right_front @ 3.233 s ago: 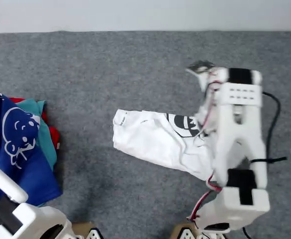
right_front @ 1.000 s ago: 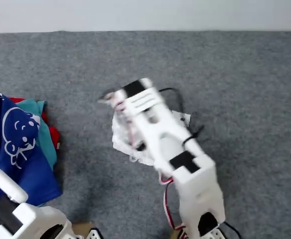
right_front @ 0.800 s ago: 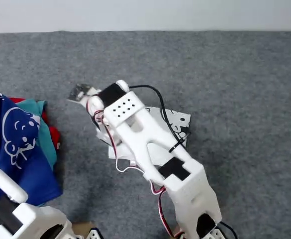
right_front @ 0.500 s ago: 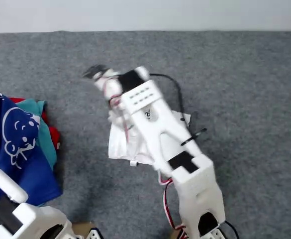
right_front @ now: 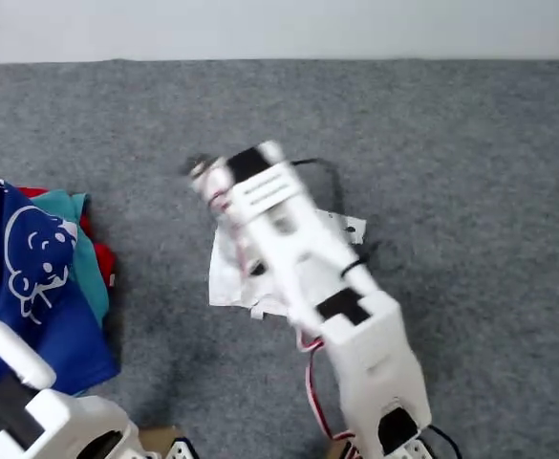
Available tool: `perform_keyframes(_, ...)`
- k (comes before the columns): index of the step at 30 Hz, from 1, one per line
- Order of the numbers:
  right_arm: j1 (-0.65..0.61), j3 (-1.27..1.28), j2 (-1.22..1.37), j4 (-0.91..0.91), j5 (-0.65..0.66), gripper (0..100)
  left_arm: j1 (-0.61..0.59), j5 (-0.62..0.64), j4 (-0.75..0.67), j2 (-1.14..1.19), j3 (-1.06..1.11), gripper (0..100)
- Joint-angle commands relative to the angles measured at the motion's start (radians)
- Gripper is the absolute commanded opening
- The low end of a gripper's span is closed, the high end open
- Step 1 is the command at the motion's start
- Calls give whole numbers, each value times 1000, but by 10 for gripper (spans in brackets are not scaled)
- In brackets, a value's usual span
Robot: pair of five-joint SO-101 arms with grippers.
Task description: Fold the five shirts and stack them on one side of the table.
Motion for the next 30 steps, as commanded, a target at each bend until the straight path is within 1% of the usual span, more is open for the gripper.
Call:
perform_keyframes(1, -105, -64, 2, 8, -9, 9, 14, 0, -15, -48, -4, 6)
perform_keyframes(4, -111, -121, -1, 18, -9, 9, 12, 0, -15, -48, -4, 6)
perform_keyframes(7, -61, -187, -7, 47, -12, 9, 11, 0, -15, -48, -4, 6)
perform_keyframes(12, 27, -132, -139, 47, -15, 9, 12, 0, -15, -48, -4, 6)
perform_keyframes(18, 93, 169, -381, 47, -15, 9, 11, 0, -15, -48, -4, 6)
perform_keyframes(23, 220, 450, -559, 45, -17, 9, 8, 0, -12, -48, -4, 6)
perform_keyframes(28, 346, 654, -621, 33, -18, 9, 6, 2, -8, -61, -10, 6)
perform_keyframes(30, 374, 726, -621, -18, -18, 9, 0, 18, -6, -106, -13, 6)
